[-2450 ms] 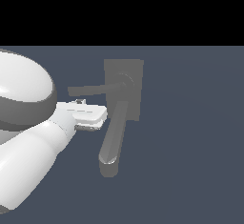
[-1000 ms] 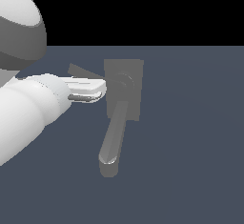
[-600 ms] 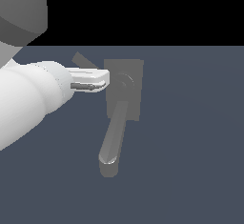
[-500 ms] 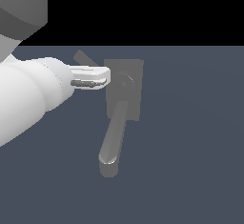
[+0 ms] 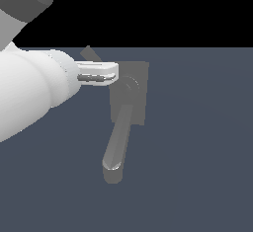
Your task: Turn on the faucet by rotating a designated handle.
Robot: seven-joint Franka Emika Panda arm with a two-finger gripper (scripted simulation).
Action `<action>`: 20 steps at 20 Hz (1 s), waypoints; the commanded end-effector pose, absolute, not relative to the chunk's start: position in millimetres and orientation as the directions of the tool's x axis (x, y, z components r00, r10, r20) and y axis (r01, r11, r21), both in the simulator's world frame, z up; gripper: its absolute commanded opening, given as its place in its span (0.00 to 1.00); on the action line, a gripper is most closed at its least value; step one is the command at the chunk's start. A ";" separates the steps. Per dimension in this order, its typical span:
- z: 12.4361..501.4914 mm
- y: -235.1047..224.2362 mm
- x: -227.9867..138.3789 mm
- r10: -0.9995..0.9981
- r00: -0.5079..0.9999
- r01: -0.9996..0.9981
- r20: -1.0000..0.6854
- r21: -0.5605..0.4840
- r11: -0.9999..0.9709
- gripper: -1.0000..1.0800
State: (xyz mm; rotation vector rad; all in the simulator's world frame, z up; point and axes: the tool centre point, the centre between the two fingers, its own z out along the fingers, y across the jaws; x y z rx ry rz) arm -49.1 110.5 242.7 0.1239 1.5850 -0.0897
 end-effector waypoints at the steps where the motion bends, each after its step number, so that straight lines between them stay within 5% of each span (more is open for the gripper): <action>1: 251.7 102.2 -48.8 0.023 -0.007 0.139 -1.000 0.022 0.990 0.00; 20: 279.2 63.0 -56.7 0.023 -0.020 0.139 -1.000 0.020 0.990 0.00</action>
